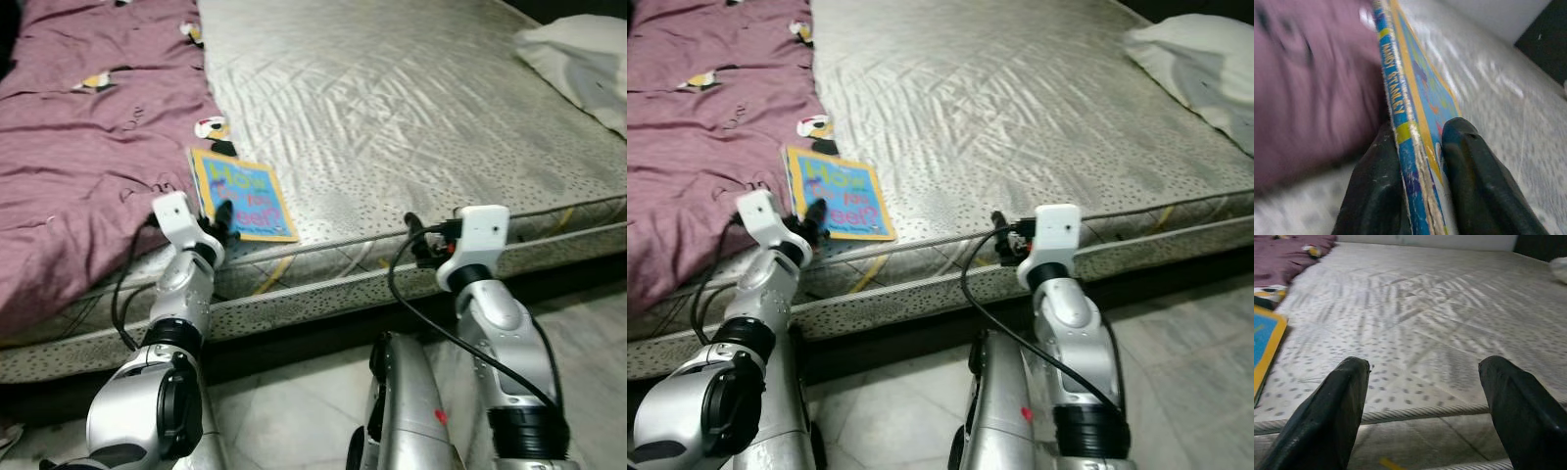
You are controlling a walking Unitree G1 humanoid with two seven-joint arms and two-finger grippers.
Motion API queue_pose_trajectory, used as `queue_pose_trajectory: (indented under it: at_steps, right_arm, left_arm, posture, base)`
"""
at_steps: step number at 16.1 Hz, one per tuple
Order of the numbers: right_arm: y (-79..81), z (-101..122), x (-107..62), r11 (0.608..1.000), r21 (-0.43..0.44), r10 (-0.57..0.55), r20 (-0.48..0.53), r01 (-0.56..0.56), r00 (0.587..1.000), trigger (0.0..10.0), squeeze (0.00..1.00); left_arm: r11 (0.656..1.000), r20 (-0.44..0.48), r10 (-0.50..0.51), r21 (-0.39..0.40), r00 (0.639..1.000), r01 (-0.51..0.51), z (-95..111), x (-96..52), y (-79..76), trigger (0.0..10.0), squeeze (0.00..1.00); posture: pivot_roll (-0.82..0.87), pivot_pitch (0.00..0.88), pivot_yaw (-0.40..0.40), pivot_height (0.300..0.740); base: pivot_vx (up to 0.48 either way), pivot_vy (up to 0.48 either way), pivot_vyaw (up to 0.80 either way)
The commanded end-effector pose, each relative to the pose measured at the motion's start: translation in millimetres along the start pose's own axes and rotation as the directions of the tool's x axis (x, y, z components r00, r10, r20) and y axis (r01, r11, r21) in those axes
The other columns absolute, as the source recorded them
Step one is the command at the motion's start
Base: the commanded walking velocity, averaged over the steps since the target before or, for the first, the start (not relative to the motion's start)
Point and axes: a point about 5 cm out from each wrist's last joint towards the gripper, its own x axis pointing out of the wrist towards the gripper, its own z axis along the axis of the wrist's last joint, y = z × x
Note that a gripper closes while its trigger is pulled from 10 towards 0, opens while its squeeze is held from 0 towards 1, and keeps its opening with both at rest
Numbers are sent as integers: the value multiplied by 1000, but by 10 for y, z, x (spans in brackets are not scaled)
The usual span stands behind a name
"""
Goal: Clean up the room
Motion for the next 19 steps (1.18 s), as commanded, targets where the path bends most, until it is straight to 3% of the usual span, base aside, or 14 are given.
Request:
queue_pose_trajectory:
  at_steps: [1,5,7,11,13,19]
  right_arm:
    - [30,-9,54,1000,8,-15,15,15,1000,10000,0]
    - [47,-35,97,998,33,-60,40,59,997,10000,0]
    - [44,-77,82,995,55,-86,51,83,995,10000,0]
    - [114,-83,77,994,100,-59,91,50,994,10000,0]
    - [156,-52,127,995,101,-35,104,24,994,10000,0]
    - [32,26,193,995,92,-50,130,38,990,10000,0]
  left_arm:
    - [994,126,-42,102,991,29,281,22,14,0,0]
    - [971,292,-153,224,944,88,587,-91,-46,0,0]
    - [926,396,-238,367,887,85,802,-274,-149,0,0]
    - [871,451,-299,490,841,47,913,-592,-256,0,0]
    - [849,463,-278,528,841,-9,916,-709,-260,0,0]
    - [845,354,-194,535,915,-28,610,-695,-184,0,0]
  posture:
    - [-39,0,-21,461]
    - [-16,0,13,461]
    - [11,0,22,461]
    - [32,0,9,461]
    - [38,0,-1,490]
    - [11,0,7,548]
  base:
    - [0,0,0]
    - [0,0,0]
    - [0,0,0]
    - [0,0,0]
    - [0,0,0]
    - [0,0,0]
